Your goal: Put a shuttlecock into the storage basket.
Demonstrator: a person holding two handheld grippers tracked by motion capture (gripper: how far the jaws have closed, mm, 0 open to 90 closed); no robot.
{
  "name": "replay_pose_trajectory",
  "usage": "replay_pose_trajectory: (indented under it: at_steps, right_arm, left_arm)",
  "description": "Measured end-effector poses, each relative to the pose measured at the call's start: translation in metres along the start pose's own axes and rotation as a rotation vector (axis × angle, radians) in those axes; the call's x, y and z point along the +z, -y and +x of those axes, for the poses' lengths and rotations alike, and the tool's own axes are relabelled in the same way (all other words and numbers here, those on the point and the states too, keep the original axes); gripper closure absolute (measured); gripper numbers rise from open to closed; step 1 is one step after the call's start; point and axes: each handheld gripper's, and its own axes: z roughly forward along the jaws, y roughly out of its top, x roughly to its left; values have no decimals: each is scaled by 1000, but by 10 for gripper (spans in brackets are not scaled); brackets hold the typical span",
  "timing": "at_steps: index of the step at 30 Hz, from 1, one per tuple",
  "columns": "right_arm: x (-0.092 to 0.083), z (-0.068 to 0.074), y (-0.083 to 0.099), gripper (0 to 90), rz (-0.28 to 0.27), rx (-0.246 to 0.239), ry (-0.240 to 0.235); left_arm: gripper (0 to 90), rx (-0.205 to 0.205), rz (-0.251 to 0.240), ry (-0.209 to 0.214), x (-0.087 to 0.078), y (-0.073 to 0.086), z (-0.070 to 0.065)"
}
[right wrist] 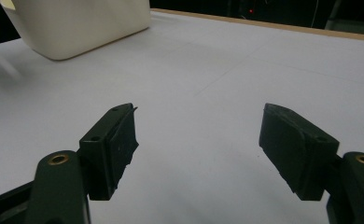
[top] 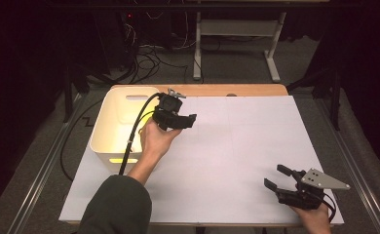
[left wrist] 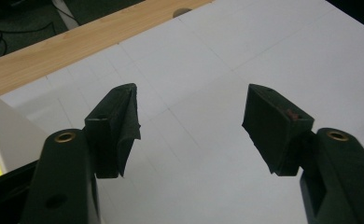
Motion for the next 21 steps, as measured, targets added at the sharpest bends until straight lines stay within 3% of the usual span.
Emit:
replay_pose_trajectory:
  at_steps: [21]
  right_arm:
    - [0, 0, 0, 279, -1, 1, -2]
  left_arm:
    - [366, 4, 7, 21, 14, 3, -13]
